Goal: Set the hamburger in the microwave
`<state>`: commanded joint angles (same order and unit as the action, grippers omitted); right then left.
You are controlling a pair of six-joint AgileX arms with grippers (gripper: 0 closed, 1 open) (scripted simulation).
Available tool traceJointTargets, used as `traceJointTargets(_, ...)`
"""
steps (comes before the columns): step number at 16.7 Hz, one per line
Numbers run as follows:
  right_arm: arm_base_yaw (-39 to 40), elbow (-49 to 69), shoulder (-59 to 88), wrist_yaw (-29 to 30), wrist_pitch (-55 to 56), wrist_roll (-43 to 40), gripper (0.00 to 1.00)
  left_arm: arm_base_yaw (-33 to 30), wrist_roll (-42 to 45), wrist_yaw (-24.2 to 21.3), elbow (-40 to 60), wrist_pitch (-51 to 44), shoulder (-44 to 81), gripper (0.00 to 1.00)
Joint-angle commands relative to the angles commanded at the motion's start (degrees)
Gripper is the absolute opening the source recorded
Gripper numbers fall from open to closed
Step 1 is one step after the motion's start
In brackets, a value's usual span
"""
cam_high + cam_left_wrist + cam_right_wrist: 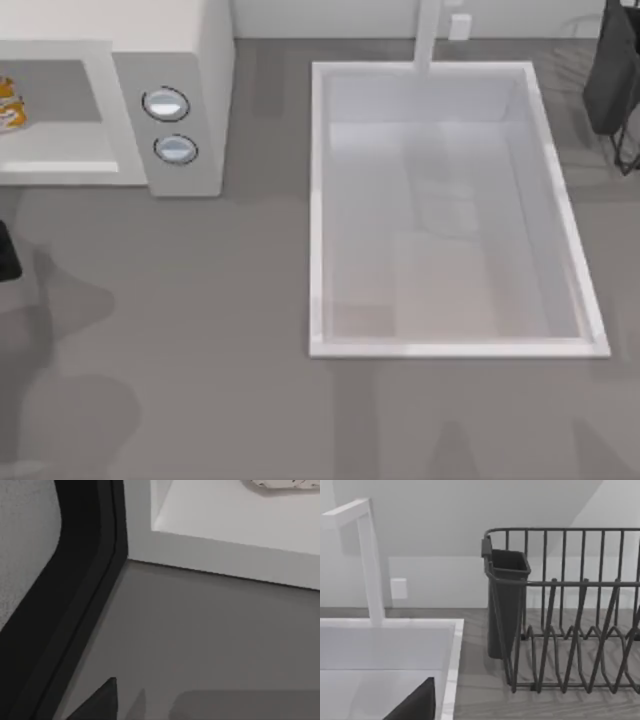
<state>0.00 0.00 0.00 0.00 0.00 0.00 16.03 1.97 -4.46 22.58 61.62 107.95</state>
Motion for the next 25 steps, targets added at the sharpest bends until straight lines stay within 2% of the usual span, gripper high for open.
traceJointTargets(3,0.0,0.0,0.0,0.0,0.0,0.0,1.0,1.1,1.4,0.1,-2.5,0.2,0.5,1.0)
traceJointTargets(10,0.0,0.0,0.0,0.0,0.0,0.0,1.0,0.6,1.6,0.1,-1.7,-1.8,-1.2,1.0)
traceJointTargets(25,0.0,0.0,0.0,0.0,0.0,0.0,1.0,1.0,0.9,0.6,4.5,-35.7,-27.2,1.0)
